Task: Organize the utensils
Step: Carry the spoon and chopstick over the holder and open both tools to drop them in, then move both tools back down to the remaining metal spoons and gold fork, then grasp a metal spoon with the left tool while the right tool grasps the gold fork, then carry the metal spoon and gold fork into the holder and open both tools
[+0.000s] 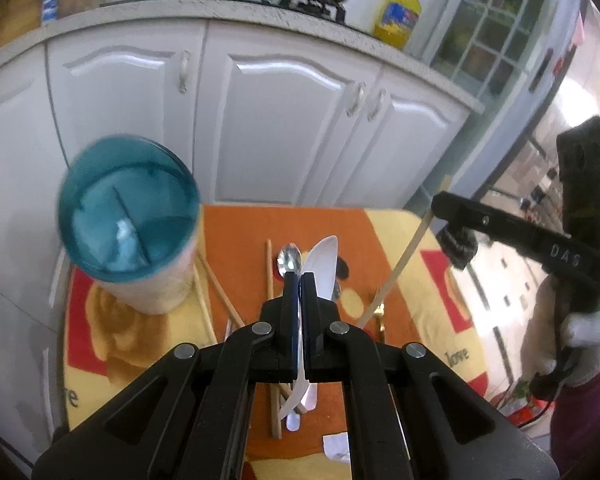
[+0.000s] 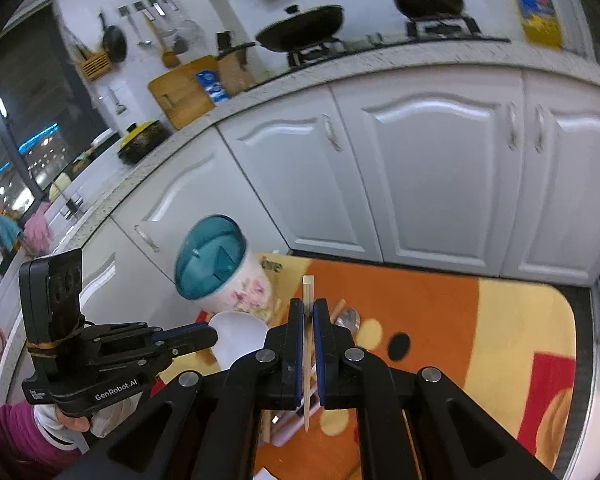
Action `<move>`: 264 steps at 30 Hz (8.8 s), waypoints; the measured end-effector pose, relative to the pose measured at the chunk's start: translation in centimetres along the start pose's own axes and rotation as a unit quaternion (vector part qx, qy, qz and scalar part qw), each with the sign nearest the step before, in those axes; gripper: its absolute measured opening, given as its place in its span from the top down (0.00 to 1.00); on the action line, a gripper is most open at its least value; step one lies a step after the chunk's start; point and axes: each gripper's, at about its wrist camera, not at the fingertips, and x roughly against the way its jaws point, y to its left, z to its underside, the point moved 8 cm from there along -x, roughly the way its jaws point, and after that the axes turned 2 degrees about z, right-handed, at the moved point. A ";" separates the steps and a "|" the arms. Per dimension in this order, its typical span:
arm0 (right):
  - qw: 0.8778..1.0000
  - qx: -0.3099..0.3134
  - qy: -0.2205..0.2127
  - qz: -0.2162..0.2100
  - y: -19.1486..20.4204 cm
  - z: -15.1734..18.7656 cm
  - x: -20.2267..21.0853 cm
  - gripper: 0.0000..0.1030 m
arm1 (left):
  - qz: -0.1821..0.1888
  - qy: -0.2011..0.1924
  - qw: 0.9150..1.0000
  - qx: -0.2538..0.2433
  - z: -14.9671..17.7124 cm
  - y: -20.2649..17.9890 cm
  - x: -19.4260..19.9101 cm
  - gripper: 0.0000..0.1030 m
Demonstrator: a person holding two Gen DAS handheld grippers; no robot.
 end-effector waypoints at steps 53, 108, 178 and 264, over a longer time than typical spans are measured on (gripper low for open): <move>0.995 0.094 0.010 0.036 8.0 -5.3 -14.3 0.69 | -0.106 -0.104 0.979 0.140 -5.6 15.7 2.4 0.66; 0.980 0.004 0.047 0.194 -7.3 6.5 -2.3 0.58 | -0.085 0.000 0.996 -0.013 1.8 -0.2 -2.7 0.61; 0.987 -0.099 0.117 0.037 -11.8 13.0 -8.0 0.97 | 0.006 0.153 0.982 -0.108 3.6 -2.0 -15.8 0.97; 0.986 0.141 -0.078 0.043 8.9 -7.6 -16.3 0.98 | -0.219 -0.108 0.970 -0.020 -7.5 14.9 3.4 1.00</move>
